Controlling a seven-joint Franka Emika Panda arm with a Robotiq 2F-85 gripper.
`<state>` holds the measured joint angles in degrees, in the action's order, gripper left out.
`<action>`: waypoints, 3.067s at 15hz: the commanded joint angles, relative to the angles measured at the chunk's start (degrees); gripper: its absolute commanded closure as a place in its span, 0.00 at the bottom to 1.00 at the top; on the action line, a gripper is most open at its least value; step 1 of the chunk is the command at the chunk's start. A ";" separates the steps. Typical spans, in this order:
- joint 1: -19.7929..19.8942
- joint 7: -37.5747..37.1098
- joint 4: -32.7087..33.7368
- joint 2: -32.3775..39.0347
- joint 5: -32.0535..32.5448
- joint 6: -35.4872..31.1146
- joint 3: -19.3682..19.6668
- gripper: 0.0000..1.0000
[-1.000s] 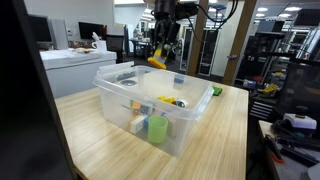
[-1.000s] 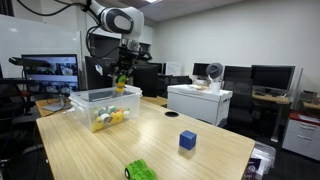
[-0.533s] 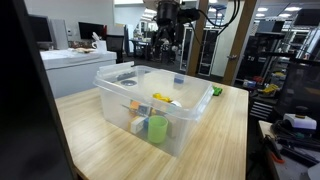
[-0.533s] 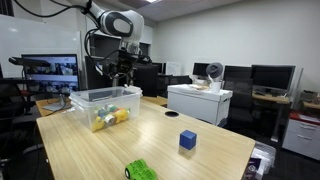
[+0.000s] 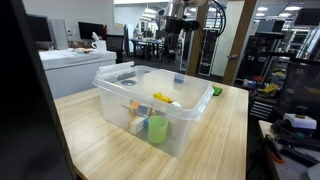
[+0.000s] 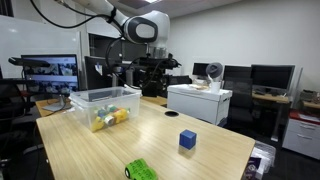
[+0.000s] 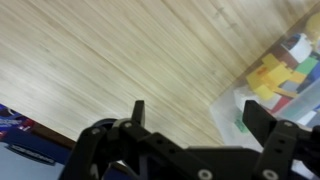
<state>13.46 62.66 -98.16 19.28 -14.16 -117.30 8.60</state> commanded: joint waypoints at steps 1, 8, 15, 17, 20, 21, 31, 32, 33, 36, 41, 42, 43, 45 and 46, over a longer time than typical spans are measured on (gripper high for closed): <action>2.81 -7.70 4.65 5.98 1.42 -4.16 1.01 0.00; 5.29 -30.14 9.53 15.89 9.82 -12.47 3.97 0.00; 5.09 -54.64 13.68 23.58 21.18 -9.69 8.02 0.00; 6.51 -52.86 14.60 25.10 20.86 -9.90 6.80 0.00; 7.28 -51.55 15.85 27.06 20.77 -9.60 6.16 0.25; 7.53 -50.65 16.06 27.55 20.89 -9.74 5.85 0.27; 7.50 -42.44 16.56 23.17 21.00 -9.79 2.85 0.66; 7.23 -40.60 16.74 20.92 20.39 -10.63 1.44 0.66; 6.90 -39.20 16.80 18.87 19.84 -11.48 0.03 0.66; 6.18 -35.62 15.69 13.00 17.32 -12.26 -4.76 0.66; 4.27 -27.39 4.12 0.29 9.89 -12.05 -12.52 0.66; 3.93 -25.20 1.58 -1.66 7.92 -11.80 -13.53 0.66; 3.40 -21.99 -2.02 -4.25 5.32 -11.38 -14.43 0.66; 2.58 -15.94 -8.03 -8.18 1.28 -10.60 -15.05 0.66; 2.07 -12.74 -10.03 -9.56 -0.61 -9.36 -15.02 0.66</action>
<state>15.86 40.82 -98.17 17.03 -9.35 -127.99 -6.14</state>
